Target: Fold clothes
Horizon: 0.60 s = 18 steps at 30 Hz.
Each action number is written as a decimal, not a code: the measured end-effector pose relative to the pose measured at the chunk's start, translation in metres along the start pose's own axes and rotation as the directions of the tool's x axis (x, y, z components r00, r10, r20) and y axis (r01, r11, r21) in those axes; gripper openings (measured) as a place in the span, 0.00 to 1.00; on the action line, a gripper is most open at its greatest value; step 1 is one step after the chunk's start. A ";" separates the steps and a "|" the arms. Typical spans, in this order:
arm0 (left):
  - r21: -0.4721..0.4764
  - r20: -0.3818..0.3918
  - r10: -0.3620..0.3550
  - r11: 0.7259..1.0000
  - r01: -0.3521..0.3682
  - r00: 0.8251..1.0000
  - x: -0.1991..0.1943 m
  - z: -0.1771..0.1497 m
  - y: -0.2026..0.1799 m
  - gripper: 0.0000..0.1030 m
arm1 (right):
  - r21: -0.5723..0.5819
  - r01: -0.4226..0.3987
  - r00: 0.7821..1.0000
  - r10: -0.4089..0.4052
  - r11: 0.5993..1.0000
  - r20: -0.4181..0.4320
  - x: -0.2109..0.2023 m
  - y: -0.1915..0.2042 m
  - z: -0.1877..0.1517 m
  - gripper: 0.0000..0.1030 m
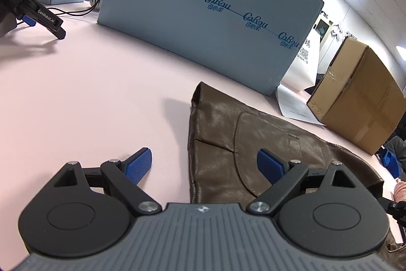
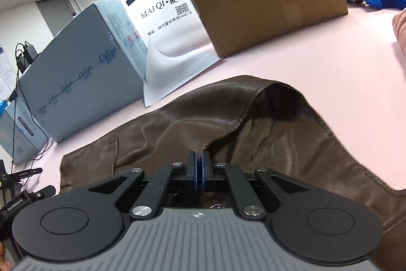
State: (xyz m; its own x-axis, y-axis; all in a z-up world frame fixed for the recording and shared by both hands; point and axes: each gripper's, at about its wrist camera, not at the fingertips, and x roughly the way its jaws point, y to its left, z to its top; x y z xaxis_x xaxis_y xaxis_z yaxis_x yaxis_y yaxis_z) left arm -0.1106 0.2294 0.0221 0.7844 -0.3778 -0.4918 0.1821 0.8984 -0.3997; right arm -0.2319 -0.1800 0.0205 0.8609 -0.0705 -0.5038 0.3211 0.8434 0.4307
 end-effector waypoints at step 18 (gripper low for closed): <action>0.328 0.095 -0.033 0.945 0.000 0.995 -0.072 -0.012 -0.010 0.87 | -0.116 -0.011 1.000 0.013 0.993 0.018 -0.035 -0.020 -0.007 0.40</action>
State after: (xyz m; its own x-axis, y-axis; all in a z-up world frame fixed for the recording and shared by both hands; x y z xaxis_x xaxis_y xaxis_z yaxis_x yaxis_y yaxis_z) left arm -0.1756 0.2446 0.0526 0.8306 -0.3846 -0.4027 0.3668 0.9220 -0.1239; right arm -0.2715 -0.1909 0.0243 0.8722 -0.0693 -0.4843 0.2640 0.9001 0.3466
